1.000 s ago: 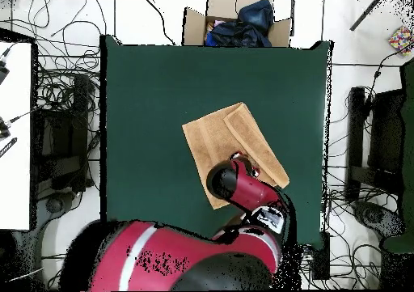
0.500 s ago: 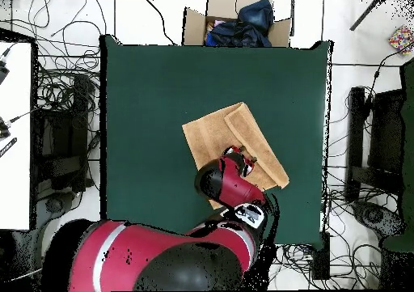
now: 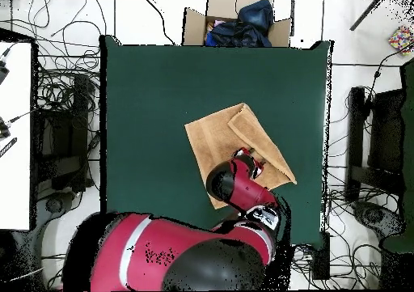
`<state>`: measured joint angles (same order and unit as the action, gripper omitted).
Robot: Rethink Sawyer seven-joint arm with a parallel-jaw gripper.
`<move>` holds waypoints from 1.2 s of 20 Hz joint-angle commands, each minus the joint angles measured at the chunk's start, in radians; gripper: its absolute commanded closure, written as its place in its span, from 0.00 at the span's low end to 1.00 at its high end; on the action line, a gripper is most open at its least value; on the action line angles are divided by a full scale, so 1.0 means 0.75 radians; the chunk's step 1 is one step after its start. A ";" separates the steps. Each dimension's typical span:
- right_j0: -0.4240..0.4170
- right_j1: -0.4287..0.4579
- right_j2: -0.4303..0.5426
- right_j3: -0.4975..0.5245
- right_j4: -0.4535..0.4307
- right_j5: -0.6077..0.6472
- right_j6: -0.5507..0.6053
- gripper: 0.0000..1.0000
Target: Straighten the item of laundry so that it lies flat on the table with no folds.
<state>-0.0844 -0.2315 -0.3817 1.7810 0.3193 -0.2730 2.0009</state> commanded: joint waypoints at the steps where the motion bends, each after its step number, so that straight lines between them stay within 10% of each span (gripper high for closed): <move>1: -0.079 0.040 0.180 0.042 -0.037 -0.086 0.306 0.00; 24: 0.144 0.152 -0.050 0.034 0.292 -0.382 0.293 0.00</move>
<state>0.0149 -0.1486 -0.4565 1.7849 0.4657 -0.5161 2.0009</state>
